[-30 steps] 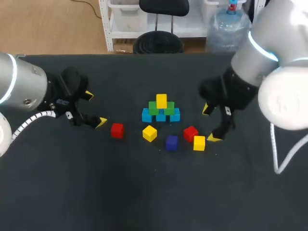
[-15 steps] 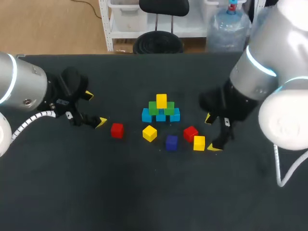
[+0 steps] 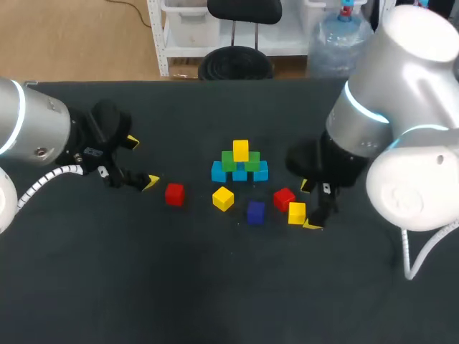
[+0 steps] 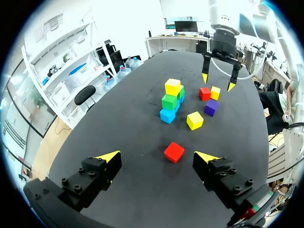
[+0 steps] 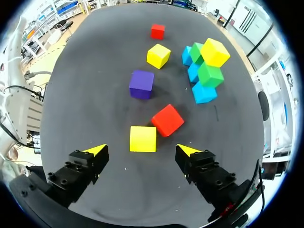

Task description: Place the blue cubes, place green cubes on the blue cubes, place the yellow cubes on the green cubes, then place the red cubes on the yellow cubes, and place purple cube on the red cubes.

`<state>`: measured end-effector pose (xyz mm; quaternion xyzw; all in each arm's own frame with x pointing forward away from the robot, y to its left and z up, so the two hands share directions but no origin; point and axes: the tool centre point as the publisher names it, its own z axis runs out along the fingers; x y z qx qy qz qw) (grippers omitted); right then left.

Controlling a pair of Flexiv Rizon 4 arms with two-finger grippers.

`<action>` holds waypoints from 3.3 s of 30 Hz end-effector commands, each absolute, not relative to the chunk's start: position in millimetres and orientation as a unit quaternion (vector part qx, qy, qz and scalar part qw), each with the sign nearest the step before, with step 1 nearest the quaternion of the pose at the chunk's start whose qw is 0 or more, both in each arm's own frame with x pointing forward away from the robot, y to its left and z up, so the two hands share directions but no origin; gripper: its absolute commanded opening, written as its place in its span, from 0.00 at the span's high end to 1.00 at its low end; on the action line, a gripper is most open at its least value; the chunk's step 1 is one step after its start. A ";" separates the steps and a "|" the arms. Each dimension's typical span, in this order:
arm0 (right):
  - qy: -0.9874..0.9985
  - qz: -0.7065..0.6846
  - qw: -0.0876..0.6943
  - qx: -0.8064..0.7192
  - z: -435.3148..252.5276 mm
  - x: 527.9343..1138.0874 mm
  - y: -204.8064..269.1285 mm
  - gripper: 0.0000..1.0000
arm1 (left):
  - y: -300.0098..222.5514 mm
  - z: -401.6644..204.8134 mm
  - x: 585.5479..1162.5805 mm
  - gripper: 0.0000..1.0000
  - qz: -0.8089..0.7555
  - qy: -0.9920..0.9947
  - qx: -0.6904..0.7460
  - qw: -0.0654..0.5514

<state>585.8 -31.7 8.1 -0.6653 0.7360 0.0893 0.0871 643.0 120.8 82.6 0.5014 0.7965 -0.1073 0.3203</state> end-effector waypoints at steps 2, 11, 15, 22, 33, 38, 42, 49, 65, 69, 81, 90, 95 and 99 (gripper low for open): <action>0.738 0.086 0.078 -0.664 2.8 588.8 -27.6 0.19 | 121.7 82.0 643.0 0.00 -0.109 0.796 0.502 0.322; 0.742 0.081 0.077 -0.661 -0.6 592.4 -27.0 0.46 | 121.7 82.0 643.0 0.00 -0.109 0.796 0.502 0.322; 0.740 0.080 0.076 -0.663 -1.1 590.5 -25.0 0.51 | 121.7 82.0 643.0 0.00 -0.109 0.796 0.502 0.322; 0.737 0.080 0.074 -0.668 -3.2 589.1 -23.4 0.51 | 121.7 82.0 643.0 0.00 -0.109 0.796 0.502 0.322; 0.733 0.081 0.073 -0.671 -5.1 588.6 -23.6 0.88 | 121.7 82.0 643.0 0.00 -0.109 0.796 0.502 0.322; 0.734 0.084 0.082 -0.670 2.1 589.9 -26.2 1.00 | 121.7 82.0 643.0 0.00 -0.109 0.796 0.502 0.322; 0.732 0.088 0.089 -0.670 14.6 590.2 -29.5 1.00 | 121.7 82.0 643.0 0.00 -0.109 0.796 0.502 0.322; 0.734 0.104 0.097 -0.664 43.6 601.4 -38.2 1.00 | 121.7 82.0 643.0 0.00 -0.109 0.796 0.502 0.322; 0.697 0.082 0.141 -0.699 76.3 659.8 -16.1 1.00 | 121.7 82.0 643.0 0.00 -0.109 0.796 0.502 0.322; 0.698 0.076 0.142 -0.698 73.6 668.9 -9.1 1.00 | 121.7 82.0 643.0 0.00 -0.109 0.796 0.502 0.322; 0.681 0.059 0.141 -0.716 72.1 683.9 10.3 1.00 | 121.7 82.0 643.0 0.00 -0.109 0.796 0.502 0.322; 0.674 0.056 0.141 -0.723 70.2 689.2 20.9 1.00 | 121.7 82.0 643.0 0.00 -0.109 0.796 0.502 0.322; 0.677 0.058 0.139 -0.720 67.3 694.5 26.2 1.00 | 121.7 82.0 643.0 0.00 -0.109 0.796 0.502 0.322; 0.681 0.058 0.139 -0.717 67.0 698.9 30.1 1.00 | 121.7 82.0 643.0 0.00 -0.109 0.796 0.502 0.322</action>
